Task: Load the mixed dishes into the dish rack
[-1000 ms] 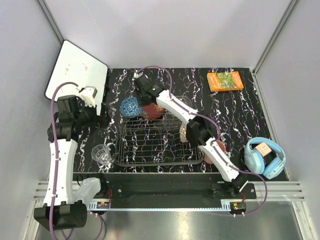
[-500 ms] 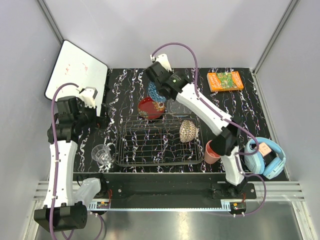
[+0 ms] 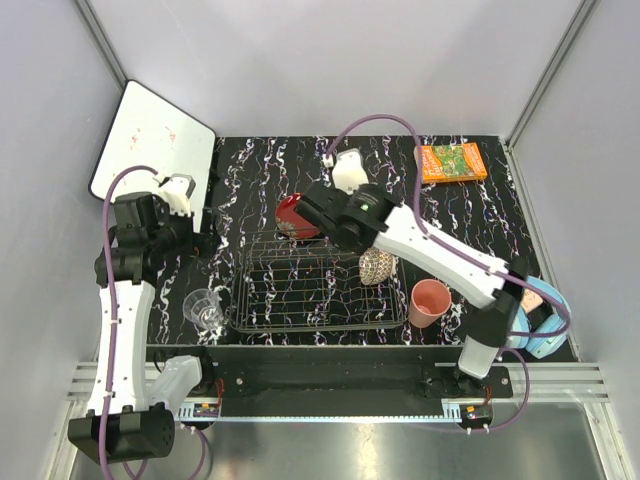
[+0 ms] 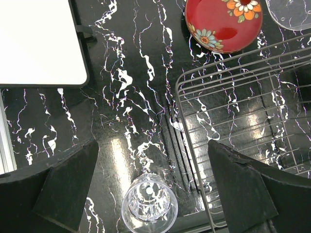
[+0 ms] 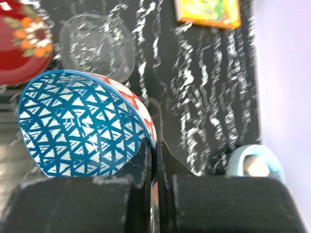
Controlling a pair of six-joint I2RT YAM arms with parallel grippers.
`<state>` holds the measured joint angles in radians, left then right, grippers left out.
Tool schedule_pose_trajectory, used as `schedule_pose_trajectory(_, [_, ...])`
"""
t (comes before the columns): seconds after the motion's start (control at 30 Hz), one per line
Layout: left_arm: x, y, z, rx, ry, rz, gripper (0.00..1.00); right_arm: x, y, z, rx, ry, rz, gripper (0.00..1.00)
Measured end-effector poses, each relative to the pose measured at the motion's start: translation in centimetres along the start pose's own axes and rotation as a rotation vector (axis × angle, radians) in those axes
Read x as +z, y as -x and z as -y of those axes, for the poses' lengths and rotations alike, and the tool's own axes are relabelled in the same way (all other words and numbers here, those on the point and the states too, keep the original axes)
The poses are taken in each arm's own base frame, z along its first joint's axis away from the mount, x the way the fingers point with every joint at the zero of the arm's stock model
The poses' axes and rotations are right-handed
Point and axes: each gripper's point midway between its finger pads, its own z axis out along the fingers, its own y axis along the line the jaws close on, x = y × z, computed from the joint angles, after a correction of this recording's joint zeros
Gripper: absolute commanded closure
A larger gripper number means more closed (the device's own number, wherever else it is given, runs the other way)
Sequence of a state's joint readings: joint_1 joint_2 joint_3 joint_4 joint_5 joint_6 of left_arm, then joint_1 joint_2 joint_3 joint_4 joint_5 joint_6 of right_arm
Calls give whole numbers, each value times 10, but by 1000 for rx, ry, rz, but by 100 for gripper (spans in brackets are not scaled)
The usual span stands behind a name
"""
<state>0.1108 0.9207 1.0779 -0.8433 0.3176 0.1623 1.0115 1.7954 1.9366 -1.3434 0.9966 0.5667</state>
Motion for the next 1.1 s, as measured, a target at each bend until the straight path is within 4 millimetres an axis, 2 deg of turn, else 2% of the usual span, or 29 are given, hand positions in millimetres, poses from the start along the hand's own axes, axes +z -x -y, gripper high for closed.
schedule_pose_trajectory(0.1, [2,-1,0,-3,-2,-8,1,-18,-8,9,52,67,-9,100])
schedule_pose_trajectory(0.2, [5,-2,0,-7,-9,-20,1,-26,-25,13,71,125,-59,100])
schedule_pose_trajectory(0.3, [12,-3,1,-9,-25,-36,1,-29,-46,9,63,171,-124,100])
schedule_pose_trajectory(0.4, [29,-5,5,1,-53,-73,1,-28,-67,2,38,193,-187,100])
schedule_pose_trajectory(0.47, [45,-7,15,28,-91,-108,1,-28,-75,-1,31,207,-216,100])
schedule_pose_trajectory(0.6, [80,-13,31,86,-143,-183,1,-34,-81,-2,51,241,-243,100])
schedule_pose_trajectory(0.73, [110,-7,42,167,-166,-218,1,-43,-81,3,84,279,-249,100])
schedule_pose_trajectory(0.9, [138,1,54,293,-178,-224,1,-54,-83,10,130,330,-260,100])
schedule_pose_trajectory(1.1, [168,-4,58,390,-193,-268,1,-64,-85,11,165,373,-281,100])
